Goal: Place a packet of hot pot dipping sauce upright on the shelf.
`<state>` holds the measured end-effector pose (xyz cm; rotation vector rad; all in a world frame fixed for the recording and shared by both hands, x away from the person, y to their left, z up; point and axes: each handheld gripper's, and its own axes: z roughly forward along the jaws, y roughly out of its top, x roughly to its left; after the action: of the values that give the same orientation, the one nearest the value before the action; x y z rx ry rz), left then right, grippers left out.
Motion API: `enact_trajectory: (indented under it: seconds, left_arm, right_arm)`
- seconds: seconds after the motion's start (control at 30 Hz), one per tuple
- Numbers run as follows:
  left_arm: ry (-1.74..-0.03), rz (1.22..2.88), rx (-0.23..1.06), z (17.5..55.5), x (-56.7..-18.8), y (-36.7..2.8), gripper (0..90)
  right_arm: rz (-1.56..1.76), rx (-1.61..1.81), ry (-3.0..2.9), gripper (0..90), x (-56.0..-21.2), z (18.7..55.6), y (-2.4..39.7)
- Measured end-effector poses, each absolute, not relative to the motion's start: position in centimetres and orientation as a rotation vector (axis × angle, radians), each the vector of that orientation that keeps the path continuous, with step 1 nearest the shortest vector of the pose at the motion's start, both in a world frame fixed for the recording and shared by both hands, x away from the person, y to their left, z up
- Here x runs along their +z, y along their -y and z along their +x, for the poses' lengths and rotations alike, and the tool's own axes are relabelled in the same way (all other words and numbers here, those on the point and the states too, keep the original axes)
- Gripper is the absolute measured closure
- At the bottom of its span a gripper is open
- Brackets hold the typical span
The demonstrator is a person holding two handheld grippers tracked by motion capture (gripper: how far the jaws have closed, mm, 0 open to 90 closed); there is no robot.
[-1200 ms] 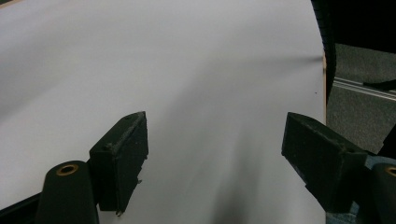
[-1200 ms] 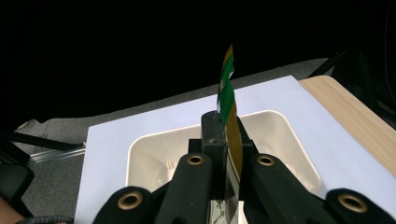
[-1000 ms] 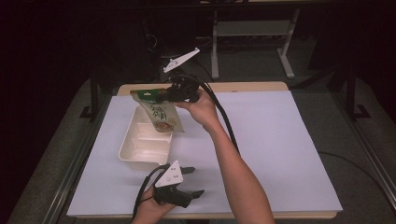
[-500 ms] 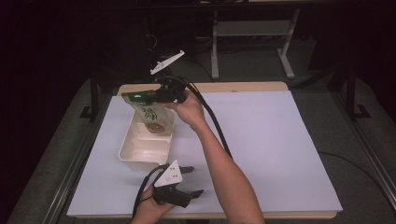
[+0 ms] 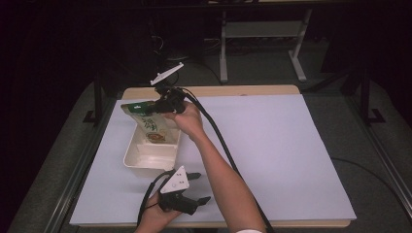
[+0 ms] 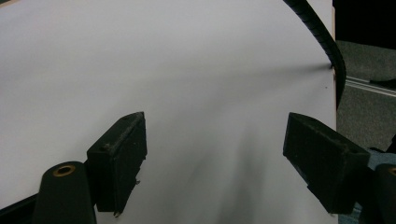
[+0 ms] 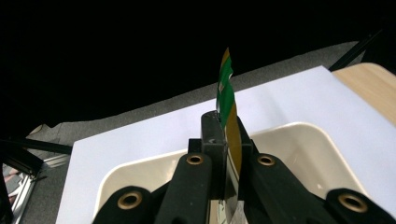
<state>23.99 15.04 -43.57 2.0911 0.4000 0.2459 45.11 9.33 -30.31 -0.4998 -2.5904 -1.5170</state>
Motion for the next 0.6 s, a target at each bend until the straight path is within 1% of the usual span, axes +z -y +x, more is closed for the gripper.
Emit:
enact_trajectory:
  seconds: [0.2,0.6]
  left_arm:
    - [-0.401,2.093,0.243,24.0,-43.7,-15.0,21.0]
    - [-0.403,2.090,0.248,24.1,-43.7,-14.9,21.0]
  right_arm:
    - [-0.549,-1.524,2.550,89.2,-32.0,45.7,-9.2]
    - [-0.615,-1.466,2.598,87.2,-32.4,46.4,-7.1]
